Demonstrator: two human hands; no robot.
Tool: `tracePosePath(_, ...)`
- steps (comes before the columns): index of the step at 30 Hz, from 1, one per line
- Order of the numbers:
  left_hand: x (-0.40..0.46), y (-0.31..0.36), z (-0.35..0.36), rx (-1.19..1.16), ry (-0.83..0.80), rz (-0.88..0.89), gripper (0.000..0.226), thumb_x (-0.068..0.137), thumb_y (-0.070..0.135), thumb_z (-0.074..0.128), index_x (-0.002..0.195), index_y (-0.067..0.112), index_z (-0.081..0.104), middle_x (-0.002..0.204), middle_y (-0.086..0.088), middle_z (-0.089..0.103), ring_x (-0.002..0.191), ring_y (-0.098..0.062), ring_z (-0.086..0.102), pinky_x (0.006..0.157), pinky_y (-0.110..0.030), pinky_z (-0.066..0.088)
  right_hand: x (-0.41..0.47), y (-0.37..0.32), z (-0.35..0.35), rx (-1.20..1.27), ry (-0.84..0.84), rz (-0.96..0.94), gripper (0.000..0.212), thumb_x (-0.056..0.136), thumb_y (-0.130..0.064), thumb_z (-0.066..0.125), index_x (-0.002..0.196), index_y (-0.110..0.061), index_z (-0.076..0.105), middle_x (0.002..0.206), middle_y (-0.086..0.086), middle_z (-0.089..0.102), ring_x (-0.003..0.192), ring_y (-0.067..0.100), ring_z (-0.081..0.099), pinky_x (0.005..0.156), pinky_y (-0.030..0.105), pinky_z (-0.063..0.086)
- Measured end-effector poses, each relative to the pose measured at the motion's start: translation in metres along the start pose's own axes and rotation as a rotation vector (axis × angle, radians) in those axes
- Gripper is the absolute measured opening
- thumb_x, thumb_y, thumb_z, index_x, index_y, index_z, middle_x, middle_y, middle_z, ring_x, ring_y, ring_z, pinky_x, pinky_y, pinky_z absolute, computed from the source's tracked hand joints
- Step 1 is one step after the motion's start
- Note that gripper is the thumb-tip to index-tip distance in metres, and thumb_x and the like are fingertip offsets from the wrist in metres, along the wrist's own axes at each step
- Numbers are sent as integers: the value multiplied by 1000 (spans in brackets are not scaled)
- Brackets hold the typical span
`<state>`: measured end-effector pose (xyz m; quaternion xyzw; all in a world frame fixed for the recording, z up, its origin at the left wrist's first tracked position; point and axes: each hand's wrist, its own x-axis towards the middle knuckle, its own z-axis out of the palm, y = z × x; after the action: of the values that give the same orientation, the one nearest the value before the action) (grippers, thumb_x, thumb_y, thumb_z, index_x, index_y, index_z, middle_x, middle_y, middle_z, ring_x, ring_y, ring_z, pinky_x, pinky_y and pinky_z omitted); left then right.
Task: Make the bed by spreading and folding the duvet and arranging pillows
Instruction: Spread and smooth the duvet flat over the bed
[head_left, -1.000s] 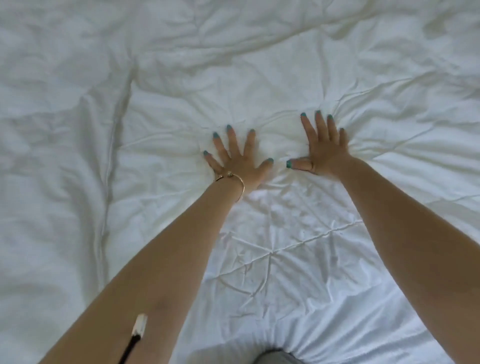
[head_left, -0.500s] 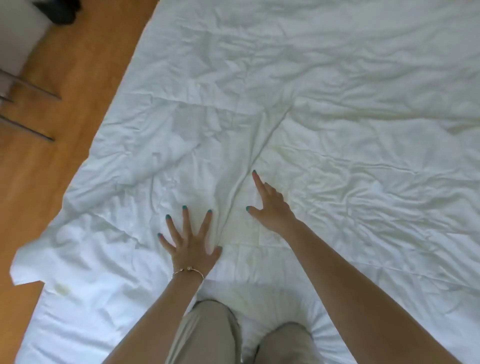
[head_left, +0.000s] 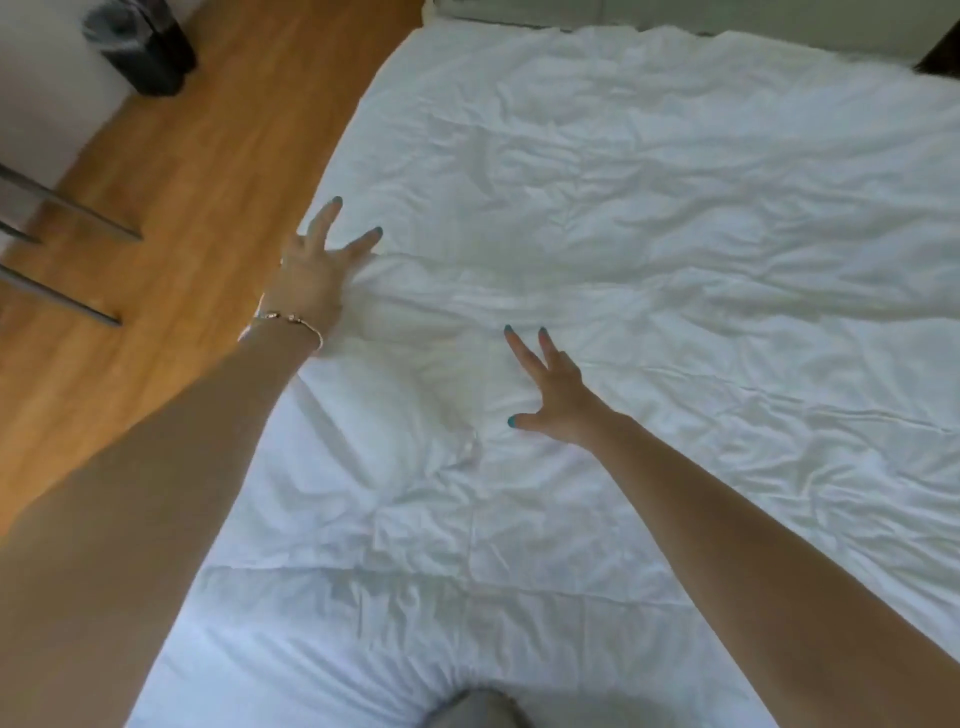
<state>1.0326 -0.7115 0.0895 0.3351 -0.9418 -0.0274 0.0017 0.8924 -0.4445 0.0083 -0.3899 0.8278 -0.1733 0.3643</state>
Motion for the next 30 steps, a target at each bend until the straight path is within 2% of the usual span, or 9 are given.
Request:
tracePosePath(3, 58, -7, 0, 171, 128, -141, 76, 86, -6, 52, 147, 32, 26, 160, -3, 3, 128, -36, 29, 95, -56, 39, 32, -11, -19, -84, 75, 39, 108, 84, -29, 71, 141, -61, -14, 159, -9, -22, 148, 32, -8, 109, 55, 32)
tracePosePath(5, 76, 11, 12, 197, 210, -172, 74, 88, 2, 53, 150, 24, 20, 159, -9, 6, 133, -37, 27, 101, -55, 30, 51, -14, -27, -105, 135, 62, 103, 85, -31, 68, 144, -58, -12, 160, -8, -18, 148, 31, -5, 109, 58, 32)
tracePosePath(7, 78, 48, 34, 142, 115, 75, 67, 90, 14, 54, 149, 23, 23, 157, -9, 17, 136, -33, 25, 104, -50, 28, 64, -14, -28, -161, 148, 119, 97, 87, -36, 65, 145, -56, -10, 161, -7, -15, 148, 33, -3, 109, 58, 31)
tracePosePath(9, 69, 88, 63, 49, -128, 259, 58, 94, 29, 51, 147, 28, 27, 154, -5, 24, 139, -29, 23, 107, -49, 29, 75, -8, -25, -242, 124, 212, 94, 86, -45, 64, 146, -55, -9, 161, -5, -13, 146, 38, -3, 111, 60, 26)
tracePosePath(11, 67, 105, 93, -6, -350, 180, 66, 94, 42, 51, 149, 38, 16, 158, -2, 10, 143, -29, 12, 108, -58, 25, 85, 3, -27, -276, 92, 297, 99, 82, -54, 66, 145, -56, -10, 160, -4, -16, 145, 42, -9, 111, 64, 20)
tracePosePath(13, 80, 94, 115, -125, -454, -66, 88, 86, 50, 61, 148, 48, -1, 160, 1, -12, 146, -34, -8, 106, -70, 17, 96, 17, -30, -273, 36, 360, 111, 74, -58, 72, 141, -61, -16, 158, -6, -26, 144, 44, -17, 109, 70, 16)
tracePosePath(16, 102, 63, 142, -225, -519, -268, 117, 66, 63, 74, 145, 53, -13, 156, 0, -29, 141, -38, -27, 104, -73, 16, 112, 30, -22, -277, -62, 407, 121, 68, -59, 77, 134, -65, -25, 151, -10, -41, 141, 43, -26, 106, 75, 15)
tracePosePath(23, 133, 56, 172, -192, -571, -157, 130, 49, 79, 71, 140, 57, -18, 152, 1, -36, 136, -38, -36, 104, -76, 8, 137, 46, -26, -267, -118, 409, 126, 63, -61, 80, 130, -68, -26, 147, -14, -45, 138, 41, -34, 105, 76, 7)
tracePosePath(30, 75, 39, 134, -97, -603, 60, 117, 64, 76, 63, 142, 52, -20, 156, 12, -25, 144, -26, -23, 111, -64, 10, 130, 35, -29, -278, -129, 468, 127, 62, -59, 81, 129, -69, -27, 146, -14, -46, 137, 41, -35, 105, 76, 11)
